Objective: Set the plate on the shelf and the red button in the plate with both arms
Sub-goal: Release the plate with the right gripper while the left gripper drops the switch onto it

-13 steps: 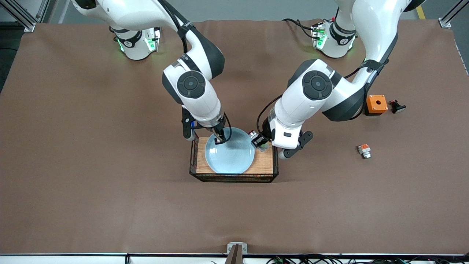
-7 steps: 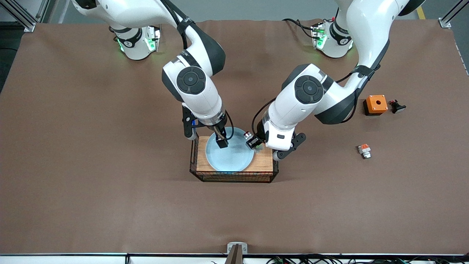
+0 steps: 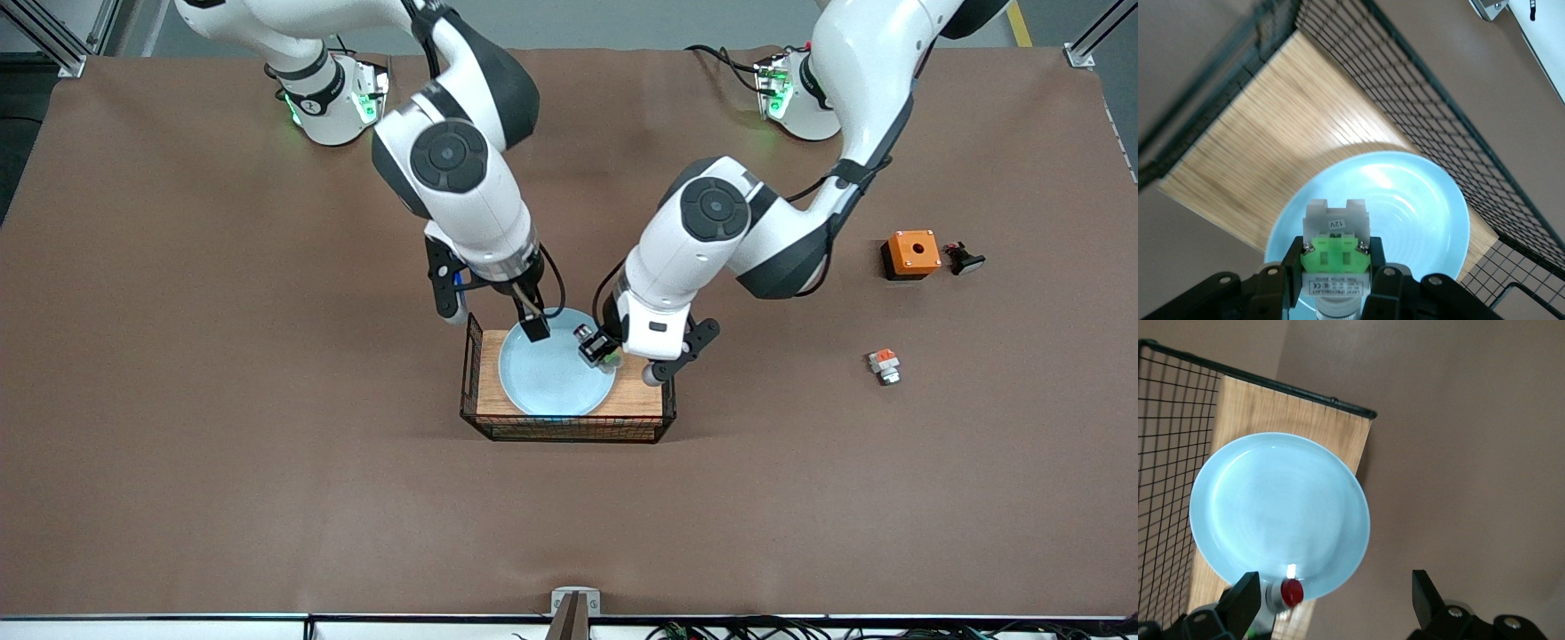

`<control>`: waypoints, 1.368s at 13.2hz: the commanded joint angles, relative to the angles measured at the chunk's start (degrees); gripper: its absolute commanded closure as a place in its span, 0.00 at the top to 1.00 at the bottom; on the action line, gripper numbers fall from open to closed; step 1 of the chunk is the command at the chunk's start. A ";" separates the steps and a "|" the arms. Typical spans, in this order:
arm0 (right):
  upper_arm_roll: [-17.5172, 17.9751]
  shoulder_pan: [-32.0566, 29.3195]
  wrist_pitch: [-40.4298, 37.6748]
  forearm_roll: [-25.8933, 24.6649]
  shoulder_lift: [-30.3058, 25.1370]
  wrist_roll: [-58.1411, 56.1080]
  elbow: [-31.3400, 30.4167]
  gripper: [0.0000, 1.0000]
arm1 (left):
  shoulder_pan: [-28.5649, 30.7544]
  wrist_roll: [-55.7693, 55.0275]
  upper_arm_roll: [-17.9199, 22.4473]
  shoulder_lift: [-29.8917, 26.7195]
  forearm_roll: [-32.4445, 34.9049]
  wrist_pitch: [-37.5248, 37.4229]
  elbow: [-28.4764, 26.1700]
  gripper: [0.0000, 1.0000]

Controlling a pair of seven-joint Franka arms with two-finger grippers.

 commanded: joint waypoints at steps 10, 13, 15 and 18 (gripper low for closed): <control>0.06 -7.73 -18.39 0.11 -14.19 -35.08 -1.45 1.00 | -1.77 1.64 6.68 -7.80 1.86 -14.70 6.42 1.00; 0.06 -11.42 -22.60 0.20 -17.18 -48.17 -1.89 1.00 | 3.41 14.01 6.68 -13.87 1.87 -26.81 5.80 1.00; 0.06 -14.58 -23.15 0.20 -20.24 -56.34 -4.08 1.00 | 6.41 19.66 6.77 -17.13 1.87 -32.53 5.45 1.00; -0.03 -20.29 -23.06 0.64 -25.87 -70.66 -9.34 1.00 | 11.85 30.70 6.51 -21.44 1.69 -38.52 5.01 1.00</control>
